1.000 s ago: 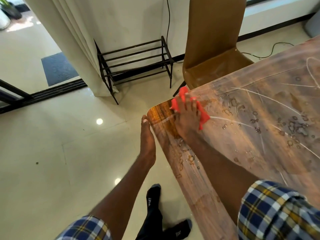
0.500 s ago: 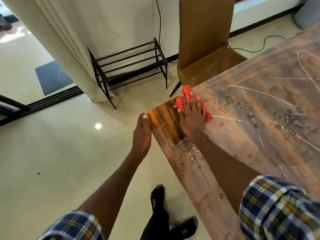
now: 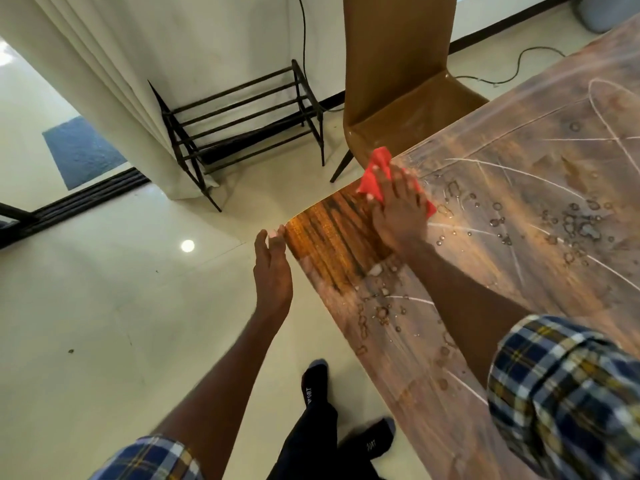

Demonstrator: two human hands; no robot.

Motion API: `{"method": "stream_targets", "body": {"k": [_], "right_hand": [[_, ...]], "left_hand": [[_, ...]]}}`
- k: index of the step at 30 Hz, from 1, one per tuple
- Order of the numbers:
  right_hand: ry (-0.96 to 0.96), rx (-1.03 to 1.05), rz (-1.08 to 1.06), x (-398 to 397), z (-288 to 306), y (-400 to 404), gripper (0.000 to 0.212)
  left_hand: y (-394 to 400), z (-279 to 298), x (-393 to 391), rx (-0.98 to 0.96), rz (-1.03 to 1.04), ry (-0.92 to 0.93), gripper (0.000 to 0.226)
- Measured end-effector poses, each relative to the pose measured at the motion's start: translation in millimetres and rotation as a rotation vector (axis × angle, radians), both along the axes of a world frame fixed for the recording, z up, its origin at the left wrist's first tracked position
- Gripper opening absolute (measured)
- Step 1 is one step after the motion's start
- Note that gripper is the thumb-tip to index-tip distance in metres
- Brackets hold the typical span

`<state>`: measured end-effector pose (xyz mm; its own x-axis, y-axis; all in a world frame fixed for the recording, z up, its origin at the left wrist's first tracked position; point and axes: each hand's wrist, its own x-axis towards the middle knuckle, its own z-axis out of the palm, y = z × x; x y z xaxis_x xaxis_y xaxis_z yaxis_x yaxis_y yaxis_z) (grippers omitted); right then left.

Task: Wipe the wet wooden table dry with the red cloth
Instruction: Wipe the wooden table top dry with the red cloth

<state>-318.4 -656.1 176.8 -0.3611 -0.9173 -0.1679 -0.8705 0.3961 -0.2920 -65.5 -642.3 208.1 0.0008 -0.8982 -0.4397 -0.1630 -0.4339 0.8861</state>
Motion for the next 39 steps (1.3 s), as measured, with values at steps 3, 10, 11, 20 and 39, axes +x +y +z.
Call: {"method": "stream_targets", "body": {"k": [3,10,11,20,39], "right_hand": [[-0.005,0.009,-0.112,26,4,-6,0.065],[-0.008,0.001,0.383,135,6,63,0.063],[0.001,-0.017,0.434,125,3,66,0.061],[-0.051,-0.006,-0.214,-1,7,56,0.065],[-0.013,-0.005,-0.197,47,4,85,0.066]], "left_hand": [[-4,-1,0,0.002,0.051,0.066,0.039],[-3,1,-3,0.204,0.198,0.412,0.063],[-3,2,-4,0.212,0.234,0.427,0.057],[24,5,-15,0.122,0.323,0.279,0.019],[48,-3,-2,-0.125,-0.362,-0.084,0.051]]}}
